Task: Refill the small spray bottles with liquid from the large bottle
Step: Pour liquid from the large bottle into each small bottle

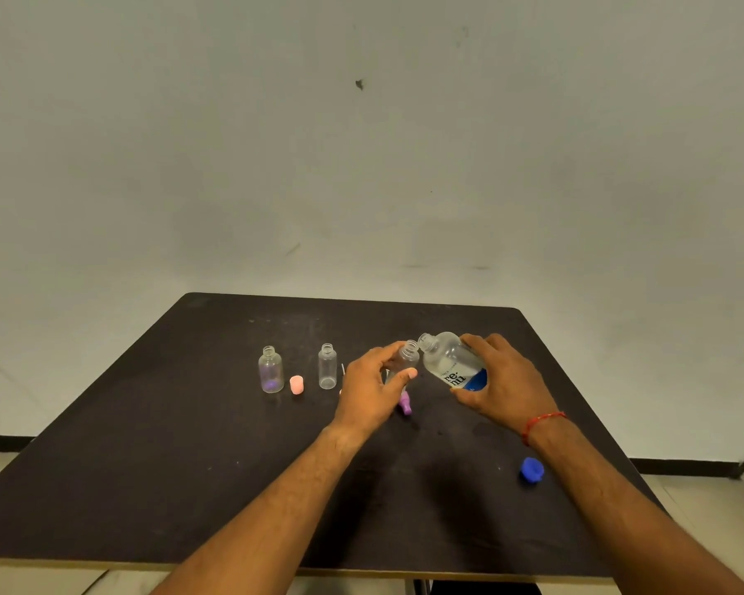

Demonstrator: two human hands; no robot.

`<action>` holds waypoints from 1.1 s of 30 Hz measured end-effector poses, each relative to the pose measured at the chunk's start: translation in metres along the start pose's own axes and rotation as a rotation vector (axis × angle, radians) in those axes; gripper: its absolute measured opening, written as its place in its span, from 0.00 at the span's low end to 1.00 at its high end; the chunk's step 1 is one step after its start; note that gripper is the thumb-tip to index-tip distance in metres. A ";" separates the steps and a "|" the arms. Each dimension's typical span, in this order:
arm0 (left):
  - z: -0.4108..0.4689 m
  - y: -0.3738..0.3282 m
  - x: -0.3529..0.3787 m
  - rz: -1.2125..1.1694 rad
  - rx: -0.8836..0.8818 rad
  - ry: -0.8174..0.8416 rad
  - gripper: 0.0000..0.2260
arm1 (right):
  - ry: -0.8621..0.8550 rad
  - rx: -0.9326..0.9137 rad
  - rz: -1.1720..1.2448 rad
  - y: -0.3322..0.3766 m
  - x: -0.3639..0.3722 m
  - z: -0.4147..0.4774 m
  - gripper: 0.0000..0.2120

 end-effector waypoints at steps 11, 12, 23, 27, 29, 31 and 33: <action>-0.001 -0.009 0.001 -0.006 0.026 -0.005 0.19 | 0.014 -0.043 -0.102 0.004 -0.019 0.002 0.38; -0.001 -0.009 0.001 -0.003 0.020 -0.004 0.19 | 0.020 -0.044 -0.115 0.004 -0.020 0.002 0.38; -0.002 -0.008 0.005 0.010 -0.005 0.000 0.21 | 0.048 -0.076 -0.211 0.008 -0.031 0.004 0.39; -0.004 -0.008 0.006 0.009 -0.014 -0.004 0.21 | 0.052 -0.085 -0.234 0.010 -0.035 0.005 0.39; -0.004 -0.007 0.007 0.005 -0.016 -0.005 0.20 | 0.057 -0.086 -0.239 0.010 -0.036 0.006 0.39; -0.003 -0.006 0.007 0.002 -0.021 -0.008 0.20 | 0.064 -0.086 -0.247 0.011 -0.038 0.007 0.40; -0.003 -0.006 0.007 0.001 -0.025 -0.010 0.20 | 0.068 -0.087 -0.259 0.011 -0.038 0.007 0.40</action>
Point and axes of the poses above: each hand's wrist, its own z-axis towards the middle knuckle, its own x-axis out of the palm, y = z × x, the point moved 7 cm from there along z, towards the middle knuckle, and after that the axes turned 3 degrees about y, right-handed, at the moved point
